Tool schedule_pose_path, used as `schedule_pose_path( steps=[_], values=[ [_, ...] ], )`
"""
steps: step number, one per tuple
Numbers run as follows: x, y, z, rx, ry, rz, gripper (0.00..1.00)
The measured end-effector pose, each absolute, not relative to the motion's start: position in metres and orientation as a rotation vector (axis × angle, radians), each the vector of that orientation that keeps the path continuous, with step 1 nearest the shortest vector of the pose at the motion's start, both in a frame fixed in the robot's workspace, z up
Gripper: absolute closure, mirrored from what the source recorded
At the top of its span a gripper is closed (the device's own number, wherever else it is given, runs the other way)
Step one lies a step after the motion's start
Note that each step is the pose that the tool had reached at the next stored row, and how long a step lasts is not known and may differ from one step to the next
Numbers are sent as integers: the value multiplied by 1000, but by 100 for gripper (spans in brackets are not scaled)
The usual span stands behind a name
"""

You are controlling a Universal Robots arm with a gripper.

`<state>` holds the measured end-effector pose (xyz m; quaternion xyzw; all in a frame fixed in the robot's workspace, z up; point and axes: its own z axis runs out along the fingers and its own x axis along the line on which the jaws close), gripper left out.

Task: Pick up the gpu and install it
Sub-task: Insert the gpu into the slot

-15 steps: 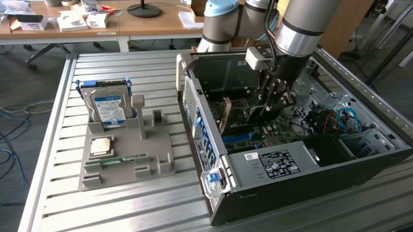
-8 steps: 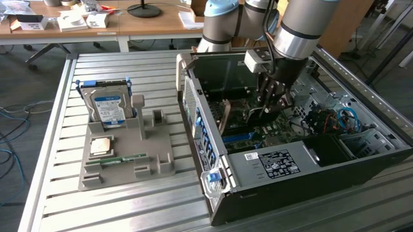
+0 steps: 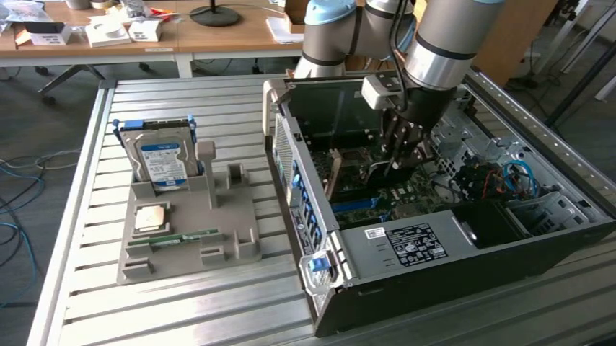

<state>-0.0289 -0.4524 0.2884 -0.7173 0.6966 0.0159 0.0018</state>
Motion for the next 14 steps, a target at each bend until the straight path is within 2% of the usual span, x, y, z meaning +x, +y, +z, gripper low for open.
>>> schedule_pose_path(
  steps=[14],
  values=[
    [-33,-452,283,-2251,2186,50,74]
  ],
)
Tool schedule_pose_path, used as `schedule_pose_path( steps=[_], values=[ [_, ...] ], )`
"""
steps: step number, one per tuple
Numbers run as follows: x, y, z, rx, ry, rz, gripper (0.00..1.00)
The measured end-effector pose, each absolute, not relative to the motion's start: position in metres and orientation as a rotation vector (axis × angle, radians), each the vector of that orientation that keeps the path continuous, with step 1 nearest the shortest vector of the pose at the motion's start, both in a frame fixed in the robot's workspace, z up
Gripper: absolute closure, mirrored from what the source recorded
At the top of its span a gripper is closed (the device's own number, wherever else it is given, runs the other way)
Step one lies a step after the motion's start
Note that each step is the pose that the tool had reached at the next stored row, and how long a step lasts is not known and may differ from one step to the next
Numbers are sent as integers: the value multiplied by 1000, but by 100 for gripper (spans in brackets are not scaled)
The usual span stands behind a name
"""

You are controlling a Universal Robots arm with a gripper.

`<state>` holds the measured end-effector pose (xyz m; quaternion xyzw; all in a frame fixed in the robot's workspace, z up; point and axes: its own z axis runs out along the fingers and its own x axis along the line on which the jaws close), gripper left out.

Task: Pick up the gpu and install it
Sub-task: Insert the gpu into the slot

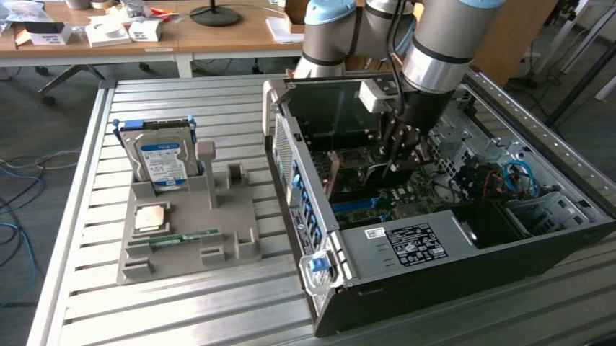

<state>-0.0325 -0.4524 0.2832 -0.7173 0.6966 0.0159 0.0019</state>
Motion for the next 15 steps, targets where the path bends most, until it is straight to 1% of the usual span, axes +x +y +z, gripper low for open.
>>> schedule_pose_path(
  steps=[15],
  values=[
    [-40,-453,283,-2251,2185,49,74]
  ],
)
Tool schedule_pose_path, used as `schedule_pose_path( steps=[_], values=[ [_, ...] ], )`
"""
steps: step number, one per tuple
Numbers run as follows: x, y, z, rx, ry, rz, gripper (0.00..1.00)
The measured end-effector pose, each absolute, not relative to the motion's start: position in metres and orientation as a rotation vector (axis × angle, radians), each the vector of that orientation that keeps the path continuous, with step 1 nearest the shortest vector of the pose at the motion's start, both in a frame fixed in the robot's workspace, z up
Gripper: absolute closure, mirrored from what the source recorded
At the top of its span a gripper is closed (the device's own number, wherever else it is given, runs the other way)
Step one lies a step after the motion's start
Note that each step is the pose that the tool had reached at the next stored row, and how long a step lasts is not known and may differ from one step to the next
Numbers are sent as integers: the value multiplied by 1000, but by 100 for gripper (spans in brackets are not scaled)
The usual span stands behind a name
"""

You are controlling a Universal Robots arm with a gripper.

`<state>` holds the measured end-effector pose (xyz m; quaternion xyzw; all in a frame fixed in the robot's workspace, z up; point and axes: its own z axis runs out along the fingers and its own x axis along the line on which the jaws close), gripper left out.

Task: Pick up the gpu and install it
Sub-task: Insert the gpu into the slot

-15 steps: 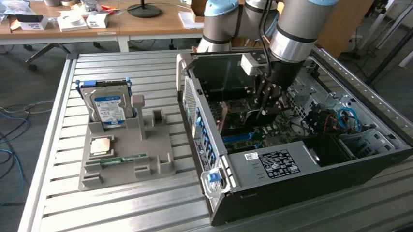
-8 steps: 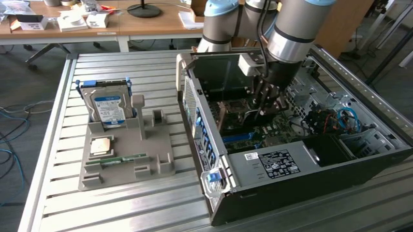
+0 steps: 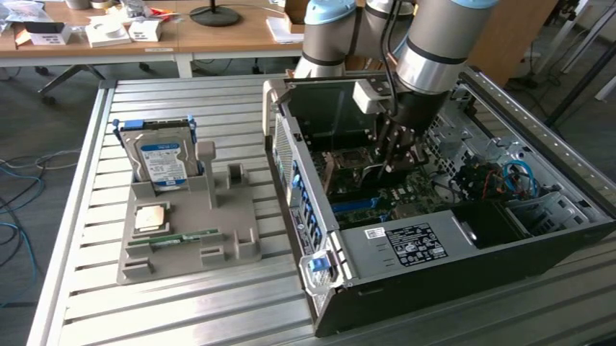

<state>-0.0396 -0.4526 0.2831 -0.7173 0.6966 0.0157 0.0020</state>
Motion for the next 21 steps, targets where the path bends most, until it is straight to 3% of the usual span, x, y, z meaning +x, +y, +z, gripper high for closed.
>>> schedule_pose_path(
  steps=[21],
  values=[
    [-42,-454,280,-2250,2185,49,74]
  ],
)
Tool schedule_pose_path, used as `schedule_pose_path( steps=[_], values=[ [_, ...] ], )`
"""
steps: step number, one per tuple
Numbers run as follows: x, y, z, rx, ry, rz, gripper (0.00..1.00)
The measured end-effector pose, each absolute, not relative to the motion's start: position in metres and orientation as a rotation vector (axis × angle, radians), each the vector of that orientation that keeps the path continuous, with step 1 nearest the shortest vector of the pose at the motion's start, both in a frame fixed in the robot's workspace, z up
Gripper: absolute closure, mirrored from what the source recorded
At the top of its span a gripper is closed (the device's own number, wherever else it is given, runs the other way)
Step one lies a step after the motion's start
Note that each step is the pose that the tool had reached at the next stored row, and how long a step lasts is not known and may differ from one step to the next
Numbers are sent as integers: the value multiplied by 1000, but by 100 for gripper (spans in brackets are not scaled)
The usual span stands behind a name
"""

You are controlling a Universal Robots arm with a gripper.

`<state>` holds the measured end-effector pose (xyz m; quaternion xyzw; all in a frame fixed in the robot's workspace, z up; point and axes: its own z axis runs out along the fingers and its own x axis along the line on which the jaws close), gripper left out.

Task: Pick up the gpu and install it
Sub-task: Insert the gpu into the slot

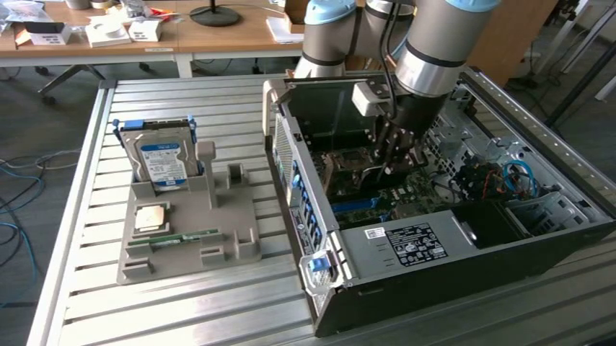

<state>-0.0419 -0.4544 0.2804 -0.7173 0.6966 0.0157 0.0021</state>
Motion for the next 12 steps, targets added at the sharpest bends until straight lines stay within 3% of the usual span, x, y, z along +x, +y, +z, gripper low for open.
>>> schedule_pose_path(
  steps=[12],
  values=[
    [-44,-454,280,-2250,2186,49,74]
  ],
)
